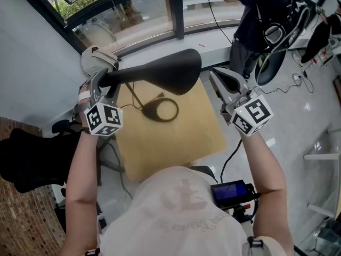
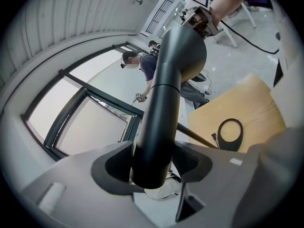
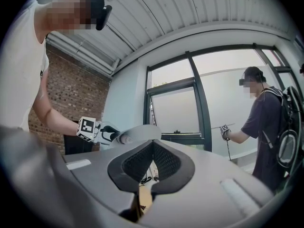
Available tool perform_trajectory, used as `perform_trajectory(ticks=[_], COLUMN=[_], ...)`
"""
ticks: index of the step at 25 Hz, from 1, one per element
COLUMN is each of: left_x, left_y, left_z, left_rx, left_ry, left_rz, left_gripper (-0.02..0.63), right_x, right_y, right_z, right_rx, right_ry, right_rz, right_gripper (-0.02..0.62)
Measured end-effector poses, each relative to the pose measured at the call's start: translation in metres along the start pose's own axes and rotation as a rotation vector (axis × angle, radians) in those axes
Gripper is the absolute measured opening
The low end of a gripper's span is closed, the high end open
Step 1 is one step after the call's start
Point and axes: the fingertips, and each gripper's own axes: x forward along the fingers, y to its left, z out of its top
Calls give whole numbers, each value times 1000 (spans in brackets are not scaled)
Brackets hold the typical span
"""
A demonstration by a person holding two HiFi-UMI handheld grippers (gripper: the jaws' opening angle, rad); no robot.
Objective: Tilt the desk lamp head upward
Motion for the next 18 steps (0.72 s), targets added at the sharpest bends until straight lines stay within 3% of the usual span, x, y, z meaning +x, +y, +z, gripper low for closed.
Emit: perform_trajectory(ticks=[7,18], left_x=[1,5], left_y=[31,8], left_z=[-13,-4], left_rx=[-12,-104], left_ry=[-23,-132], left_rz=[45,63], left_gripper=[245,244], right_x=[27,16], right_y=[-1,1], right_z=[12,-7], right_rx=[5,29], right_ry=[-11,14], right_rz=[5,2], right_gripper=[12,12])
